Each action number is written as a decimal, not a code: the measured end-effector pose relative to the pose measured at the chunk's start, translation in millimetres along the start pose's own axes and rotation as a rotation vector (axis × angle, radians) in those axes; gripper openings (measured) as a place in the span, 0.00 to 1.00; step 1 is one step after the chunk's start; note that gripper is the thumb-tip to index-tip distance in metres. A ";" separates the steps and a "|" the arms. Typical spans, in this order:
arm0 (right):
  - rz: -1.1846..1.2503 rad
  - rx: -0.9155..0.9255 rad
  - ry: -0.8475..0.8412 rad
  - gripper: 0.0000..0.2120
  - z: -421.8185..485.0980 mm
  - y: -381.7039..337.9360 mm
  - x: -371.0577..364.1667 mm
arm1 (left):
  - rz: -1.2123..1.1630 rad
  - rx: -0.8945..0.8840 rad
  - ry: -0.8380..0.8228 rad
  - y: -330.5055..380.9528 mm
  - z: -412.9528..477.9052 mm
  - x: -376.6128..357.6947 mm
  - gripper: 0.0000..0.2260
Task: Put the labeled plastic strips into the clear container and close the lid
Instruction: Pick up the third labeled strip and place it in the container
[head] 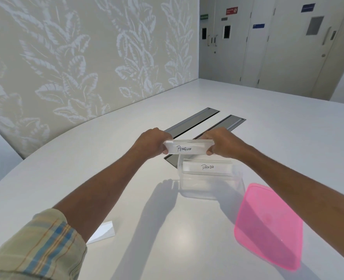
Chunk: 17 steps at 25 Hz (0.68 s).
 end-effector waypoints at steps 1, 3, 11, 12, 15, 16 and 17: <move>-0.008 -0.007 0.005 0.21 -2.0 8.2 3.6 | -0.001 -0.012 0.002 8.4 4.7 -1.4 0.18; -0.024 -0.027 0.011 0.18 -5.6 24.1 8.5 | 0.008 -0.043 0.007 23.4 13.4 -6.3 0.15; -0.048 -0.117 -0.026 0.19 -10.6 79.9 -10.1 | 0.043 -0.104 -0.010 57.6 50.6 -49.7 0.15; -0.058 -0.121 -0.034 0.19 -9.4 84.1 -14.5 | 0.047 -0.101 -0.010 58.2 54.0 -55.2 0.16; -0.131 -0.102 -0.051 0.21 -4.4 91.0 -26.2 | 0.065 -0.087 -0.033 56.4 63.9 -69.6 0.19; -0.177 -0.093 -0.060 0.23 -2.4 92.0 -30.3 | 0.068 -0.083 -0.051 55.3 67.5 -74.6 0.20; -0.241 -0.083 -0.069 0.25 -0.9 92.0 -33.9 | 0.078 -0.083 -0.069 54.4 70.3 -79.3 0.20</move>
Point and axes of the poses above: each hand's wrist, its own z-axis towards the middle knuckle, its own x-axis out of the back of the hand, y = z × x, the point moved 3 cm from there along z, towards the middle knuckle, and after that the axes turned 1 degree about x, right-handed, at the moved point
